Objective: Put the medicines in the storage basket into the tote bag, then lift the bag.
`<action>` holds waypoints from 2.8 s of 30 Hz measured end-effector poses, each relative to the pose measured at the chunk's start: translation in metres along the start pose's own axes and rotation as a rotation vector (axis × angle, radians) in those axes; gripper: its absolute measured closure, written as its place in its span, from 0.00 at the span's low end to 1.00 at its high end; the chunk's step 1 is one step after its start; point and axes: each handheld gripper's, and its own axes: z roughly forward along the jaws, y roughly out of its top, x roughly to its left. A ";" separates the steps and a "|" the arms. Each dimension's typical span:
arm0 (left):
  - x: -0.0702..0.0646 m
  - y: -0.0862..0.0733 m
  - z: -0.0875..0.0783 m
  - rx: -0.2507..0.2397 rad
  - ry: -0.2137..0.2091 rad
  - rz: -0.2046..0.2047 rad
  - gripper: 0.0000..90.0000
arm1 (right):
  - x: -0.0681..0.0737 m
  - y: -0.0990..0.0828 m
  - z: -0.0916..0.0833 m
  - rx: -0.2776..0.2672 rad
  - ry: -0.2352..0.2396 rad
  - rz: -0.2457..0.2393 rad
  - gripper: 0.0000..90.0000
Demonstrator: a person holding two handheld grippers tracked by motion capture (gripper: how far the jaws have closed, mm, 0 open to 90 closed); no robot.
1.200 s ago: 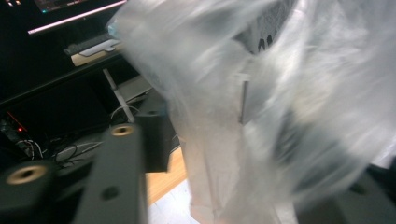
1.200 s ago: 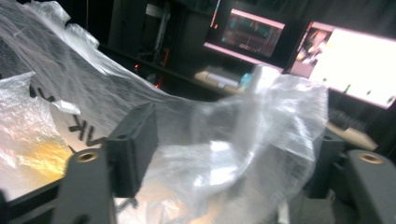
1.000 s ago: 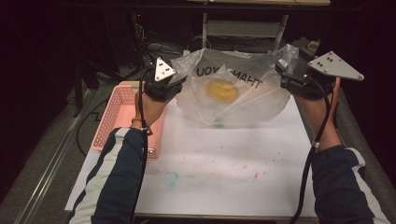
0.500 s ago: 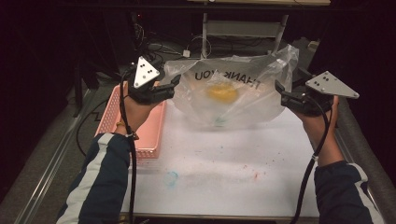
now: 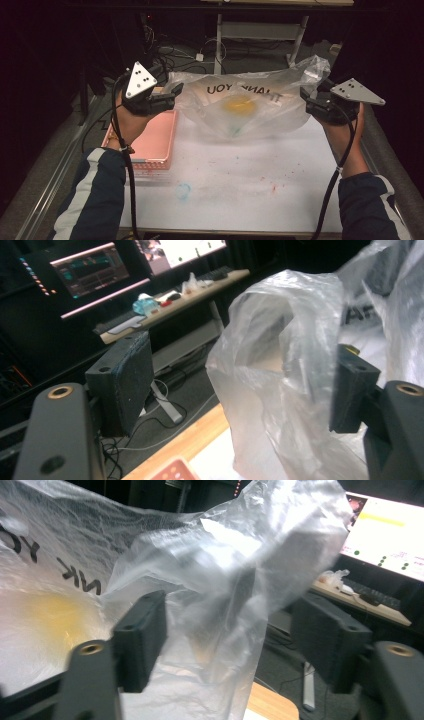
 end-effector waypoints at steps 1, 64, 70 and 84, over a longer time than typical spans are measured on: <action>-0.001 -0.001 -0.001 0.000 0.001 0.003 0.27 | 0.000 -0.001 0.000 0.001 0.008 -0.003 0.45; -0.043 -0.091 -0.027 0.135 -0.077 0.003 0.23 | 0.043 -0.051 -0.058 0.087 0.224 -0.025 0.27; -0.049 -0.113 -0.031 0.157 -0.086 -0.008 0.22 | 0.048 -0.075 -0.058 0.124 0.239 -0.012 0.25; -0.064 -0.148 -0.051 0.205 -0.101 -0.056 0.16 | 0.066 -0.115 -0.070 0.182 0.288 0.008 0.24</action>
